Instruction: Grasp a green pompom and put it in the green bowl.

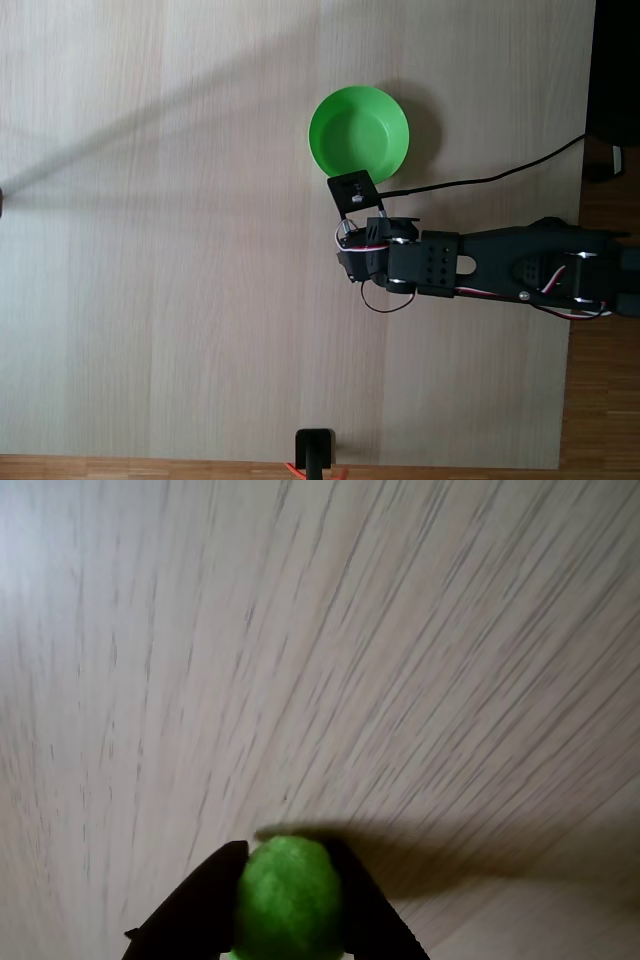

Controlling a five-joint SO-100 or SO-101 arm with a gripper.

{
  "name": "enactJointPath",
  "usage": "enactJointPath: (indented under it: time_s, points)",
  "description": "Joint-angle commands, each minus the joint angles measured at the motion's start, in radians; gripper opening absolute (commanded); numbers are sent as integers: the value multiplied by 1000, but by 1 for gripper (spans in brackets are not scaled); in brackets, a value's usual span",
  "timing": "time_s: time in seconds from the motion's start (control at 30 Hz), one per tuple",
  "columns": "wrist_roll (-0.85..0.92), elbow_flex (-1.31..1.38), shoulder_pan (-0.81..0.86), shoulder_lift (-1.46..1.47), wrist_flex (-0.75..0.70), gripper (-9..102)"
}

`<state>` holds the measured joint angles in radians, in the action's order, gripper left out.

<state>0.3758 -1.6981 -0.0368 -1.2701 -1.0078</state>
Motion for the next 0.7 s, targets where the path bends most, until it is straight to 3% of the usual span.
enactJointPath:
  time_s: [0.0,0.67]
  points:
    - [2,37,11,-34,-6,7]
    - [66,38,222,-394,-14,8]
